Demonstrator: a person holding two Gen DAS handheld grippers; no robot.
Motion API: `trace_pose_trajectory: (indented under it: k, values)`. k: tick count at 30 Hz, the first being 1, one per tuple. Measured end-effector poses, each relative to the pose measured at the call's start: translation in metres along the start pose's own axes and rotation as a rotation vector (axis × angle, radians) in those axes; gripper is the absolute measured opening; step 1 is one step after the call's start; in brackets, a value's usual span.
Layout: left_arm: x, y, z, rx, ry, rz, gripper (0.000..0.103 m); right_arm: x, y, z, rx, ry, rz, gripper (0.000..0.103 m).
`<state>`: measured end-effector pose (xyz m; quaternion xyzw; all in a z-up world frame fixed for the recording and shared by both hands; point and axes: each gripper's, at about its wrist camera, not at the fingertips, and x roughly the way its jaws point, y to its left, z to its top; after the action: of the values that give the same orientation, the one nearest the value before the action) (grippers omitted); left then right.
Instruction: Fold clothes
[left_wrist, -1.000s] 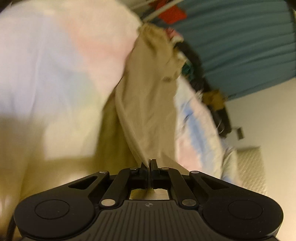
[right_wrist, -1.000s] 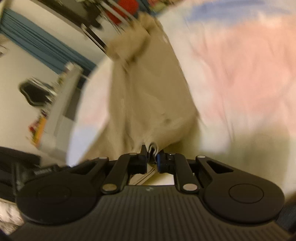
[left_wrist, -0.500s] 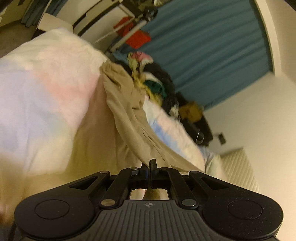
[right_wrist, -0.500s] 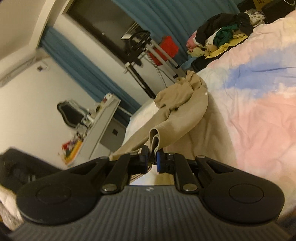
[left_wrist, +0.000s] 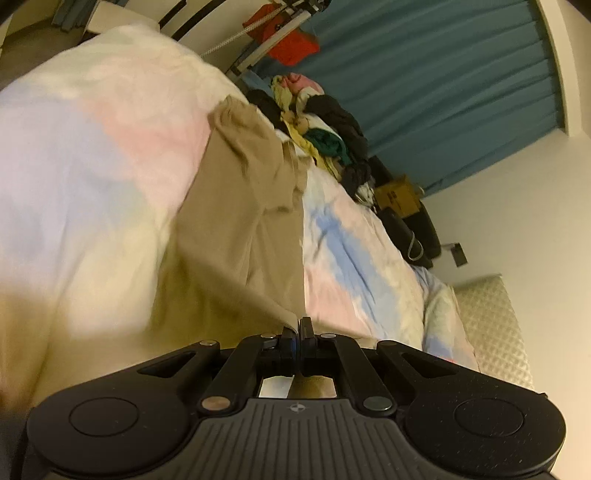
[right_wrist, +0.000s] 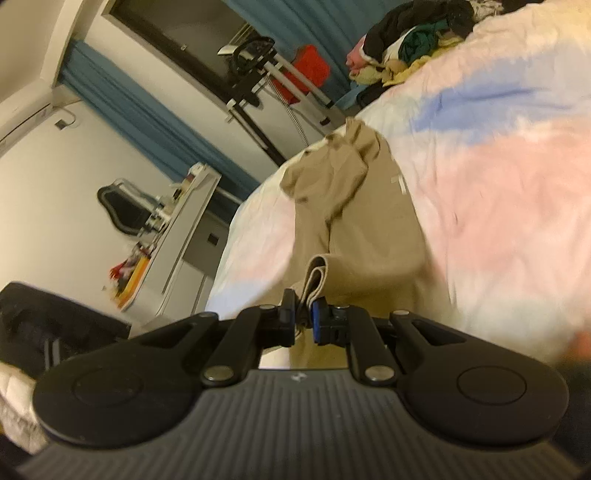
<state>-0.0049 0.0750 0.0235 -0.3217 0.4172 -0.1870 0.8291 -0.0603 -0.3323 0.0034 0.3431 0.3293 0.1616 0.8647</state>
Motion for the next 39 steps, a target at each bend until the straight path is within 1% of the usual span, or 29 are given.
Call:
trace_pose_trajectory:
  k: [6,9,12,15,19,21,24,27,29,30,31,32,33,34,35,36,37,38,39]
  values:
    - [0.060,-0.018,0.075,0.022,-0.059,0.085,0.002,0.081,0.000,0.065,-0.026,-0.034,-0.079,0.012]
    - [0.102,-0.024,0.113,0.066,-0.089,0.147,0.002,0.125,-0.003,0.095,-0.051,-0.051,-0.115,0.012]
    - [0.148,-0.016,0.146,0.099,-0.103,0.204,0.002,0.173,-0.014,0.119,-0.078,-0.056,-0.147,0.012]
    - [0.200,-0.002,0.170,0.129,-0.094,0.263,0.002,0.224,-0.033,0.131,-0.112,-0.039,-0.185,0.012]
    - [0.262,0.028,0.183,0.154,-0.059,0.314,0.002,0.290,-0.059,0.145,-0.156,-0.014,-0.236,0.012]
    - [0.287,0.041,0.185,0.150,-0.035,0.319,0.002,0.316,-0.074,0.145,-0.168,0.010,-0.263,0.013]
    - [0.296,0.044,0.181,0.179,-0.040,0.323,0.002,0.337,-0.091,0.140,-0.167,0.035,-0.266,0.013]
    - [0.288,0.035,0.174,0.247,-0.066,0.334,0.002,0.339,-0.092,0.137,-0.192,0.033,-0.263,0.013]
    - [0.277,0.027,0.168,0.277,-0.081,0.344,0.010,0.334,-0.087,0.136,-0.216,0.030,-0.267,0.014]
    - [0.271,0.022,0.164,0.291,-0.087,0.353,0.023,0.330,-0.083,0.136,-0.222,0.031,-0.274,0.015]
    - [0.263,0.016,0.159,0.305,-0.097,0.359,0.033,0.325,-0.078,0.136,-0.226,0.031,-0.281,0.017]
    - [0.252,0.008,0.154,0.321,-0.113,0.356,0.036,0.319,-0.074,0.136,-0.225,0.028,-0.289,0.018]
    - [0.241,0.000,0.149,0.338,-0.129,0.344,0.043,0.312,-0.069,0.136,-0.226,0.021,-0.295,0.023]
    - [0.229,-0.009,0.144,0.355,-0.143,0.330,0.055,0.303,-0.063,0.136,-0.229,0.005,-0.295,0.035]
    - [0.217,-0.018,0.138,0.370,-0.156,0.322,0.061,0.291,-0.055,0.135,-0.238,-0.011,-0.289,0.043]
    - [0.205,-0.028,0.132,0.385,-0.169,0.322,0.068,0.279,-0.046,0.133,-0.251,-0.027,-0.284,0.060]
    - [0.193,-0.038,0.126,0.403,-0.181,0.321,0.071,0.265,-0.036,0.131,-0.270,-0.046,-0.278,0.069]
    - [0.180,-0.049,0.119,0.425,-0.195,0.317,0.074,0.251,-0.026,0.129,-0.290,-0.064,-0.273,0.070]
    - [0.167,-0.059,0.111,0.446,-0.209,0.314,0.083,0.238,-0.016,0.127,-0.310,-0.082,-0.267,0.070]
